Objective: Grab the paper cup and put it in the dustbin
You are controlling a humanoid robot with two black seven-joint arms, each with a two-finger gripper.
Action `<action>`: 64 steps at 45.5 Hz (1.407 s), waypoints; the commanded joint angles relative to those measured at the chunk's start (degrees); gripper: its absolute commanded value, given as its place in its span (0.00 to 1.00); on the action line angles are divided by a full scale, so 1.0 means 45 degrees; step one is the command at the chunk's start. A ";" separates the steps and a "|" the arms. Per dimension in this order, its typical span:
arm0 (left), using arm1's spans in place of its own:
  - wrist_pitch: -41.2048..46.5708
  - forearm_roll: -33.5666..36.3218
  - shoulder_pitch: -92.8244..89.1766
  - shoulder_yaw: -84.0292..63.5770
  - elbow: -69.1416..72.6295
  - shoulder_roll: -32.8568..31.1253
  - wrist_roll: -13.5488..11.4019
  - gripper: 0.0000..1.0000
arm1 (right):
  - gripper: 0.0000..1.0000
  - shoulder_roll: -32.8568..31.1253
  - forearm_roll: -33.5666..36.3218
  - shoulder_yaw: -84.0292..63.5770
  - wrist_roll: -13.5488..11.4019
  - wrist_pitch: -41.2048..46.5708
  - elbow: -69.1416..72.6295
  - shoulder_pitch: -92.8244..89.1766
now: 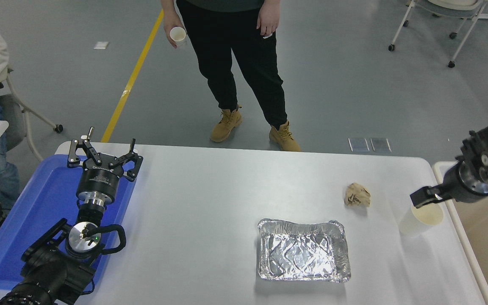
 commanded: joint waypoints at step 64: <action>0.0002 0.0000 0.0008 -0.0014 0.0000 0.0000 0.0001 1.00 | 0.00 0.1425 -0.0015 0.0755 0.0014 -0.1944 -0.2267 -0.2929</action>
